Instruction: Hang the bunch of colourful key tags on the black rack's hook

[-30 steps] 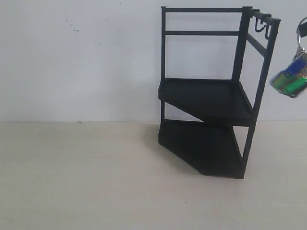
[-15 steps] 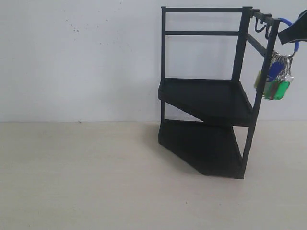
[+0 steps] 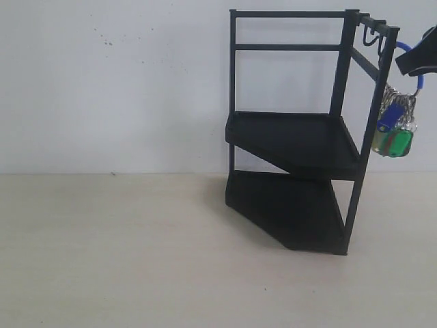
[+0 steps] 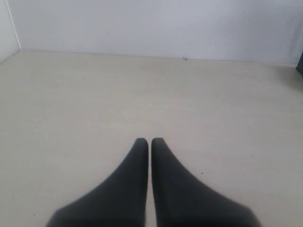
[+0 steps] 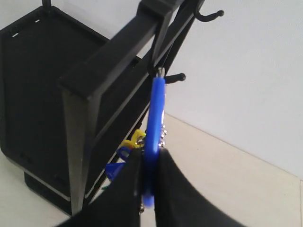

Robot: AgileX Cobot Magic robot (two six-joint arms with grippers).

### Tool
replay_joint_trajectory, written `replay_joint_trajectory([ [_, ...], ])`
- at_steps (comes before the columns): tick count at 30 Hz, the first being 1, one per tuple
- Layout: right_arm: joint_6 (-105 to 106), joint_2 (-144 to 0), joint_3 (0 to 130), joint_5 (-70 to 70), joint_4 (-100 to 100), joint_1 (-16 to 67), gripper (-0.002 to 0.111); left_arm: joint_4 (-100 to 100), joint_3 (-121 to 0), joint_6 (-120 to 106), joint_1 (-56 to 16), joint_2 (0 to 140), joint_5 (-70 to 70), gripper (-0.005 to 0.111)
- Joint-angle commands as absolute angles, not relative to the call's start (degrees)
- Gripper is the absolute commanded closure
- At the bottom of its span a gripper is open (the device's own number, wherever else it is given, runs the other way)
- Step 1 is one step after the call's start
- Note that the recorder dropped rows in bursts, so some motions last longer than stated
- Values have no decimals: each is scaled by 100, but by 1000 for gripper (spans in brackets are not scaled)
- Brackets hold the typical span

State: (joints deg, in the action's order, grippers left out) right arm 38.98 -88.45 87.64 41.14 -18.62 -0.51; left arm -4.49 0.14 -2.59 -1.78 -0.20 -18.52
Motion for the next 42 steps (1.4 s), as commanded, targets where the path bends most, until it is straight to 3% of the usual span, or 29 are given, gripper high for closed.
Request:
replay_joint_trajectory([
  [1,3933,-8811,8812,4277,-1970,-43,109,-489,0,-261,-159,0,-1784,102],
  [8,3933,-8811,8812,4276,-1983,-43,105,-489,0,-261,-159,0,-1784,102],
  [10,3933,-8811,8812,4276,-1983,-43,93,-489,0,-261,-159,0,-1784,102],
  [11,3909,-8811,8812,4276,-1983,-43,73,-489,0,-261,-159,0,-1784,102],
  [12,3909,-8799,8812,4265,-1983,-43,64,-489,0,-261,-159,0,-1784,102],
  [14,3897,-8730,8812,4266,-1983,-43,54,-489,0,-261,-159,0,-1784,102],
  [17,3888,-8507,8812,4606,-1983,-63,68,-489,0,-261,-159,0,-1784,102],
  [21,3626,-7934,8812,5424,-1913,-182,108,-489,0,-261,-159,0,-1784,102],
  [26,2658,-7209,8326,6062,-1942,-181,108,-489,0,-261,-159,0,-1784,102],
  [34,1970,-5167,4798,3768,-2097,-168,108,-489,0,-261,-159,0,-1784,102],
  [36,1970,-4748,4125,3913,-2097,-170,108,-489,0,-261,-159,0,-1784,102],
  [42,1970,-4299,3556,4245,-2097,-170,108,-489,0,-261,-159,0,-1784,102],
])
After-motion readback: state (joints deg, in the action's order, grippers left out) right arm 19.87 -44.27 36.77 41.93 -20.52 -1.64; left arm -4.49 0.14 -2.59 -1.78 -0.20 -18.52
